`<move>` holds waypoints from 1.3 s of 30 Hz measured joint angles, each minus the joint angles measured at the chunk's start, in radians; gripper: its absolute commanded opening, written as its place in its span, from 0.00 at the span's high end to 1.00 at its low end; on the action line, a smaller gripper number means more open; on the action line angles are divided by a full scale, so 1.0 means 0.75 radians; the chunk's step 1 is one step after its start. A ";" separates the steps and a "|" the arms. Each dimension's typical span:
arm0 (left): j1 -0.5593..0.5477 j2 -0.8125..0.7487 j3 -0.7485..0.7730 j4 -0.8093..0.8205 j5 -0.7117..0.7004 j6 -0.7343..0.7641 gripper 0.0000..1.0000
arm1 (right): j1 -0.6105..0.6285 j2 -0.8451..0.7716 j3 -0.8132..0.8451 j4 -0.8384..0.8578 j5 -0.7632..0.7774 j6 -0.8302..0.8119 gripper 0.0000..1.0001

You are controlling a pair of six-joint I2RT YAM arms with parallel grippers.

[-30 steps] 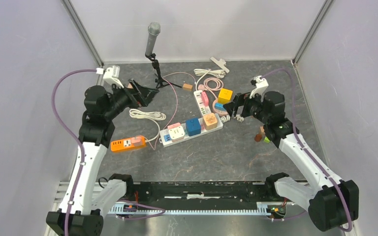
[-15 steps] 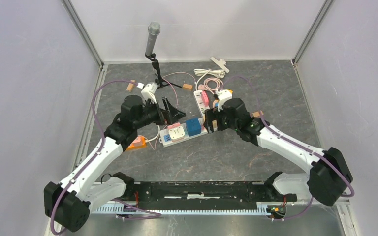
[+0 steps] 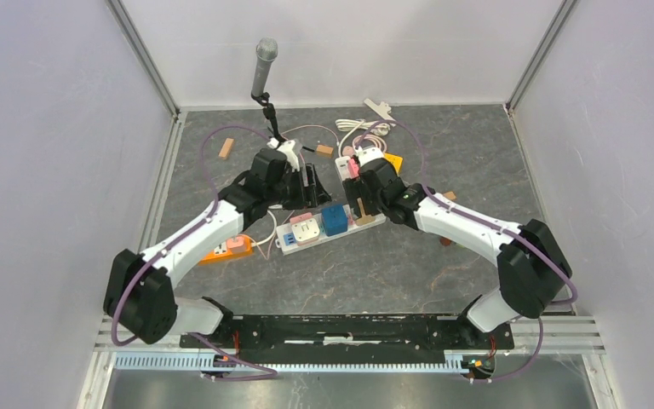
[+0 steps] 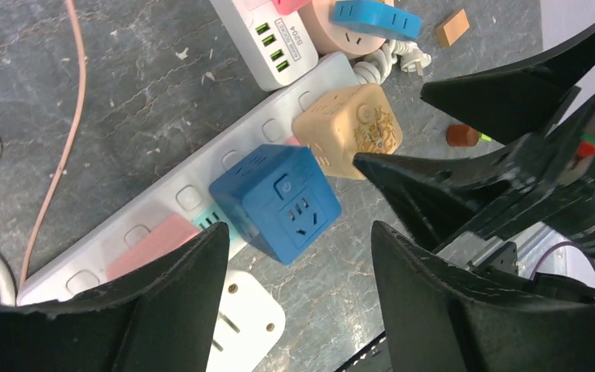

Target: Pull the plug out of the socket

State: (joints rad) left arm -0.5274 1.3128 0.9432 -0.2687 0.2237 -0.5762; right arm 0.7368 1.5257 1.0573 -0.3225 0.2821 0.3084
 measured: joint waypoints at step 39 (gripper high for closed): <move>-0.131 0.343 0.133 -0.106 -0.144 0.087 0.50 | -0.016 0.110 -0.060 0.080 -0.153 0.006 1.00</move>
State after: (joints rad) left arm -0.6258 1.5700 1.0428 -0.3481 0.1158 -0.5106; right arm 0.7246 1.6085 1.0126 -0.2623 0.1677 0.3130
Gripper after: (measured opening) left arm 0.535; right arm 0.644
